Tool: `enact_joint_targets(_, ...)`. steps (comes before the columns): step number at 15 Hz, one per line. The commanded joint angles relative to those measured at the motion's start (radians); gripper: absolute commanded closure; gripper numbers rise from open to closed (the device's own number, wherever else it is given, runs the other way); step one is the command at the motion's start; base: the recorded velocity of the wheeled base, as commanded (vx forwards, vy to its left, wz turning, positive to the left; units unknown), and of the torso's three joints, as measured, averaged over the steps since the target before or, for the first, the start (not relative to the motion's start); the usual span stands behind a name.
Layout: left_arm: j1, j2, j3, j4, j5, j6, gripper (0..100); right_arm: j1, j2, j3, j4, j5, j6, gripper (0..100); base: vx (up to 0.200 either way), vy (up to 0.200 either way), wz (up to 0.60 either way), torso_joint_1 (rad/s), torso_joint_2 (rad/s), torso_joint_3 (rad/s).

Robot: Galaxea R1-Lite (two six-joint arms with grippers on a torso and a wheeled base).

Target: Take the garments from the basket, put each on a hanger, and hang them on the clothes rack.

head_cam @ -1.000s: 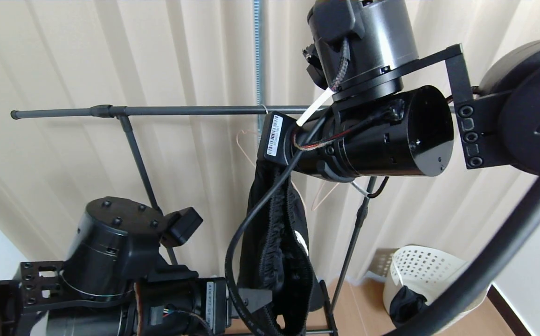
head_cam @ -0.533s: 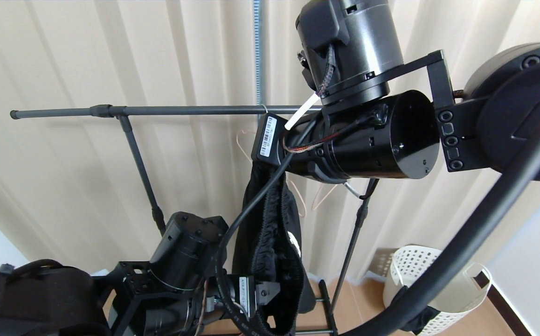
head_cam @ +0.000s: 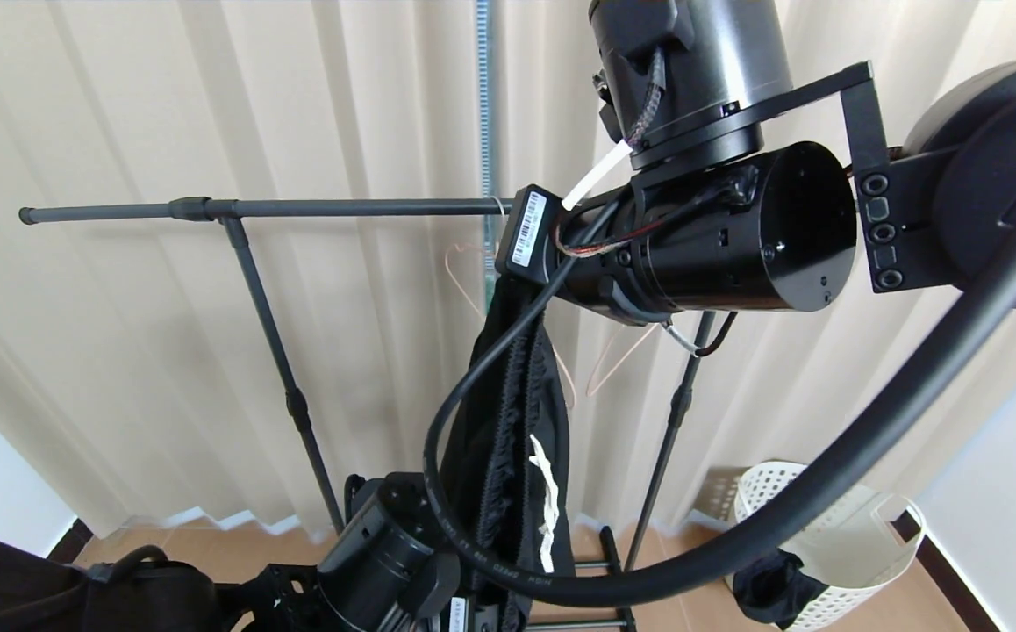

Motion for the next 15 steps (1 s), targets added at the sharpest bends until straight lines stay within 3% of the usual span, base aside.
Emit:
enact_joint_targets(1,-0.009,0.001,0.021,0.003,0.023,0.001,100,-0.03,-0.03,0.005,0.002,-0.002,0.0,100,0.0,0.0,0.0,0.0,0.0,0.0)
enact_joint_targets(6,0.003,-0.136,0.017,0.011,0.104,0.051,100,-0.109,-0.108,0.085,0.011,-0.005,-0.005,100,0.0,0.0,0.0,0.0,0.0,0.0)
enact_joint_targets(11,0.25,-0.231,-0.094,0.014,0.093,0.232,100,-0.147,-0.206,0.218,0.045,-0.005,-0.055,100,0.0,0.0,0.0,0.0,0.0,0.0)
enact_joint_targets(15,0.301,-0.22,-0.186,0.031,0.069,0.256,100,-0.13,-0.238,0.318,0.086,-0.004,-0.104,100,0.0,0.0,0.0,0.0,0.0,0.0)
